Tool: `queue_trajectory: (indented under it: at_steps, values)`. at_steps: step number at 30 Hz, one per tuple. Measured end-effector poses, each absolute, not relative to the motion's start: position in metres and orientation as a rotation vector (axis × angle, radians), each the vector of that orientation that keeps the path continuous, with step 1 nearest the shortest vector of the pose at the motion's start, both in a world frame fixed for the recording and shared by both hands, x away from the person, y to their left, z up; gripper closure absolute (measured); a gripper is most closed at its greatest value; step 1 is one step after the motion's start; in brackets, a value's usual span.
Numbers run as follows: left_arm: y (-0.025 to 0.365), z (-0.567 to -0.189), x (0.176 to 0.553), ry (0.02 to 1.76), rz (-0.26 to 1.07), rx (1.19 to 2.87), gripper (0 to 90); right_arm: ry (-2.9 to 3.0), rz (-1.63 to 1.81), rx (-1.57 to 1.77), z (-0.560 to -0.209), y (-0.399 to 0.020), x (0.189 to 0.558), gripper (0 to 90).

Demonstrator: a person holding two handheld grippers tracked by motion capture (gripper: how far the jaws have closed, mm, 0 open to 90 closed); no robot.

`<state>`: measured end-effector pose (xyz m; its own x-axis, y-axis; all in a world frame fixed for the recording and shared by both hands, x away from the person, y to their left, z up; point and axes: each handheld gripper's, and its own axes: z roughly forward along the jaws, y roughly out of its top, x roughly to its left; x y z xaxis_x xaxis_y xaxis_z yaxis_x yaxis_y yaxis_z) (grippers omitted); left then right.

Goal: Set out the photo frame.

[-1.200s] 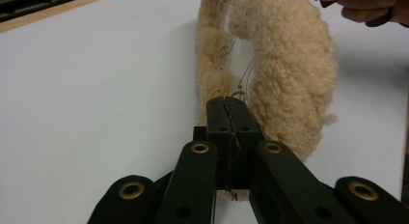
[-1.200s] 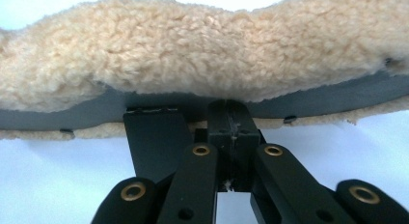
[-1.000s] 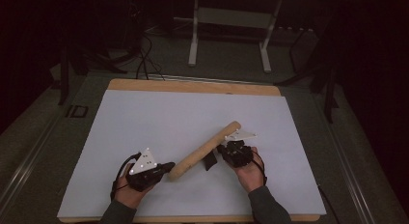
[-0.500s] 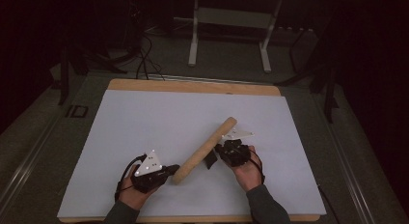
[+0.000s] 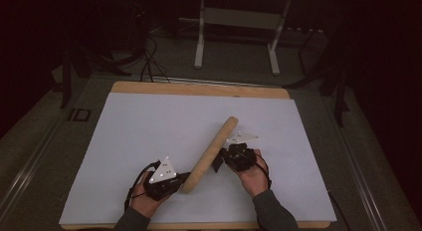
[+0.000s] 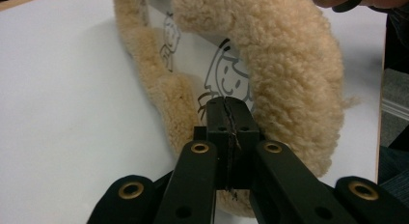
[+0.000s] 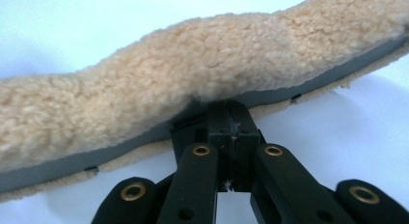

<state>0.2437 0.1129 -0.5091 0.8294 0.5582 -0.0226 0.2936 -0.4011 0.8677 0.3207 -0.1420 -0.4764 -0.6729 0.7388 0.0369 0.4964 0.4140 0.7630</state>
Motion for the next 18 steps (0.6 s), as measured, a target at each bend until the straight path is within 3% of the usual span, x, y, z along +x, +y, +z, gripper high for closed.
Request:
queue_trajectory:
  at_steps: [18]
  values:
    - [0.097,-0.513,0.242,0.591,0.311,2.021,90.0,2.406,1.139,1.039,-0.479,-0.127,0.318,89.9]
